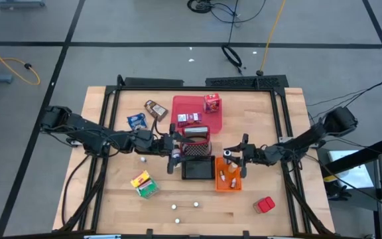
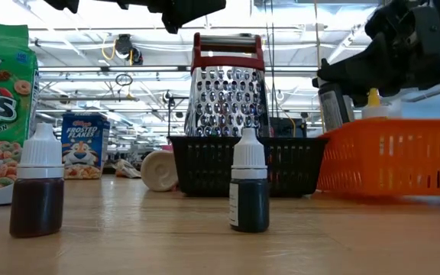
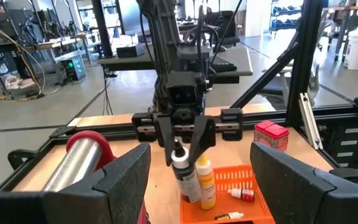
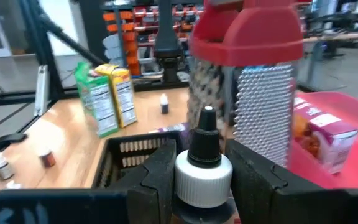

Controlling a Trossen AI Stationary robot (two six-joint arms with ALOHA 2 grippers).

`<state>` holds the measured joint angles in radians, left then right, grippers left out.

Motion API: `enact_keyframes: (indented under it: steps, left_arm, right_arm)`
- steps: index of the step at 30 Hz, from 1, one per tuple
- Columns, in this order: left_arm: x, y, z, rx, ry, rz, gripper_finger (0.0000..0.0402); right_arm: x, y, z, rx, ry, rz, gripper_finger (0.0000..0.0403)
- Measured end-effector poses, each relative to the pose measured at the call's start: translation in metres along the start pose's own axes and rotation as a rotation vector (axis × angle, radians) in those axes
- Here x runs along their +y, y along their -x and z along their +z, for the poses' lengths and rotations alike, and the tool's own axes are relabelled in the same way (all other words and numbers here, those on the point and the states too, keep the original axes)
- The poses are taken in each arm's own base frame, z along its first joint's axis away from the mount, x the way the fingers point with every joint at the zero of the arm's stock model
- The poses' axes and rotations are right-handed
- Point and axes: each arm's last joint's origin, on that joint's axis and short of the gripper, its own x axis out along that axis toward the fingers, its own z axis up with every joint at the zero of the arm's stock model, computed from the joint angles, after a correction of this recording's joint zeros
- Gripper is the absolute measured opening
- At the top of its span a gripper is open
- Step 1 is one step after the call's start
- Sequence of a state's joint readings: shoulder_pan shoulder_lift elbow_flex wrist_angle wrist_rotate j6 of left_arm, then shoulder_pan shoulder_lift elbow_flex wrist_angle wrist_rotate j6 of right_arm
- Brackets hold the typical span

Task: Pick & Place Kitchen Items
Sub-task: Put the big black food coloring bottle into the orange bin

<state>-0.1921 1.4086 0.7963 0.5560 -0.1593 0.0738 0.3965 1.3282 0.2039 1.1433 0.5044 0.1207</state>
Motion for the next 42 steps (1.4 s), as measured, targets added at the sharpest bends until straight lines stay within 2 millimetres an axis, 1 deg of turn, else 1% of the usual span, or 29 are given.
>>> enact_keyframes:
  steps: [5, 8, 18, 39, 42]
  left_arm:
    - [0.000, 0.000, 0.000, 0.001, 0.000, 0.000, 0.0274]
    - [0.000, 0.000, 0.000, 0.001, 0.000, 0.000, 0.0273]
    - [0.000, 0.000, 0.000, 0.002, 0.000, 0.000, 0.0274]
    - [0.000, 0.000, 0.000, 0.003, 0.000, 0.000, 0.0274]
    - [0.000, 0.000, 0.000, 0.003, 0.000, 0.000, 0.0274]
  right_arm:
    - [0.004, -0.003, 0.000, -0.036, -0.020, 0.089, 0.0113]
    - [0.004, -0.003, -0.004, -0.013, -0.007, 0.087, 0.0114]
    - [0.004, -0.006, -0.009, -0.006, -0.005, 0.084, 0.0118]
    - [0.004, -0.006, -0.009, -0.003, 0.029, 0.085, 0.0121]
    - [0.004, -0.006, -0.009, -0.007, 0.031, 0.087, 0.0127]
